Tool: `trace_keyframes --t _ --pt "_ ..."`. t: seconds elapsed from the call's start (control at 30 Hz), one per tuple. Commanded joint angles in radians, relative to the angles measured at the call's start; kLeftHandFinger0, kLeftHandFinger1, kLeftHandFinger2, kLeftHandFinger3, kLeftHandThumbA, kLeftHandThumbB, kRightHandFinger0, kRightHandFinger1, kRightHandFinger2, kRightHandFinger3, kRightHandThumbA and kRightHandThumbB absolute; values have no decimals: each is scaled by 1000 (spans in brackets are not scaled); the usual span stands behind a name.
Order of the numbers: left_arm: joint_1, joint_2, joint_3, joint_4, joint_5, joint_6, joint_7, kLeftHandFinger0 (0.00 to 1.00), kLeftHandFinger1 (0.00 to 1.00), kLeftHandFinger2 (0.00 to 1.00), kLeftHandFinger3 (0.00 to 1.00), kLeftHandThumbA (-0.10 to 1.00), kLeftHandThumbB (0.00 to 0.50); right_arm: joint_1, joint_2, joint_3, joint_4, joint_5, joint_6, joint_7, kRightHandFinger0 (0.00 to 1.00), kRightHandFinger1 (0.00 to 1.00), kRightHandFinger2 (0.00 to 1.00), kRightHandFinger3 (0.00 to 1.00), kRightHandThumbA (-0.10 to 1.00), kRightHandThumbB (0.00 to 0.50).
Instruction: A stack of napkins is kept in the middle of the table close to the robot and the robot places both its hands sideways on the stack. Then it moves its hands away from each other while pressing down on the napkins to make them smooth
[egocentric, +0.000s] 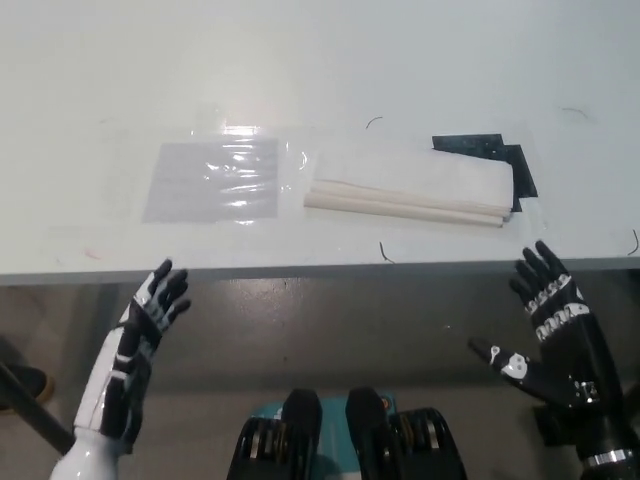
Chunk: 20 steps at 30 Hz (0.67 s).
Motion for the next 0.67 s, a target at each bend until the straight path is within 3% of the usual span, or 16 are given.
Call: trace_keyframes --t 0.0,0.1,0.13,0.17,0.2,0.63 --pt "-15 11 -16 39 14 -68 -35 1000 1000 1000 1000 1000 200 -34 -19 11 44 -22 -82 32 1000 1000 1000 1000 1000 153" --pt "-14 8 -11 88 5 -28 -35 1000 1000 1000 1000 1000 219 -16 -20 21 61 -25 -82 33 1000 1000 1000 1000 1000 192" --pt "-18 4 -9 104 4 -24 -30 1000 1000 1000 1000 1000 169 -11 -19 21 64 -27 -86 30 1000 1000 1000 1000 1000 182" --pt "-28 3 -4 138 -22 -1 -38 1000 1000 1000 1000 1000 206 -7 -18 19 80 -28 -93 24 1000 1000 1000 1000 1000 212" --pt "-38 3 -1 162 -26 4 -38 1000 1000 1000 1000 1000 203 -9 -18 16 90 -25 -92 23 1000 1000 1000 1000 1000 217" --pt "-81 12 25 249 -58 31 -60 1000 1000 1000 1000 1000 189 -35 3 5 161 -18 -109 10 1000 1000 1000 1000 1000 231"
